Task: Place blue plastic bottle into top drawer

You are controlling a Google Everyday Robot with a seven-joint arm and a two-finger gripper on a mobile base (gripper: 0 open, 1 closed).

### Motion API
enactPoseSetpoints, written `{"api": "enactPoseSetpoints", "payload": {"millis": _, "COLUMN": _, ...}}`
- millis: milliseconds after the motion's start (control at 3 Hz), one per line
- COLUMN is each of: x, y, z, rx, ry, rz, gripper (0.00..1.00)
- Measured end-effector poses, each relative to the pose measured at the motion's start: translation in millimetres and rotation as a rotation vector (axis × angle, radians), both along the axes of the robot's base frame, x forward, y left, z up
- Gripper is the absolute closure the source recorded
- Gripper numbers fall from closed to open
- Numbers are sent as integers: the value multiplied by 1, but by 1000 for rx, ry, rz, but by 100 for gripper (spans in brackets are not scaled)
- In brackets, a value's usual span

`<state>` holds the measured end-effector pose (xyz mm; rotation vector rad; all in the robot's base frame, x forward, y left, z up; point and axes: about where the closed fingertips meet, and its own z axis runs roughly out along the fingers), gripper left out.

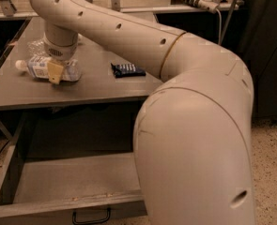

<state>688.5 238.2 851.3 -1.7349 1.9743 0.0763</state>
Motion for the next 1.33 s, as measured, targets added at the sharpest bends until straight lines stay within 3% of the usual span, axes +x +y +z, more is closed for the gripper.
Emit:
{"api": "enactPoseSetpoints", "payload": {"millis": 667, "x": 0, "y": 0, "z": 0, "rx": 0, "ry": 0, "rz": 0, "gripper": 85}}
{"api": "enactPoseSetpoints", "payload": {"millis": 1000, "x": -12, "y": -6, "z": 7, "rx": -13, "ry": -8, "rz": -15, "gripper": 100}}
{"api": "enactPoseSetpoints", "payload": {"millis": 1333, "x": -34, "y": -24, "z": 22, "rx": -19, "ry": -25, "rz": -54, "gripper": 100}}
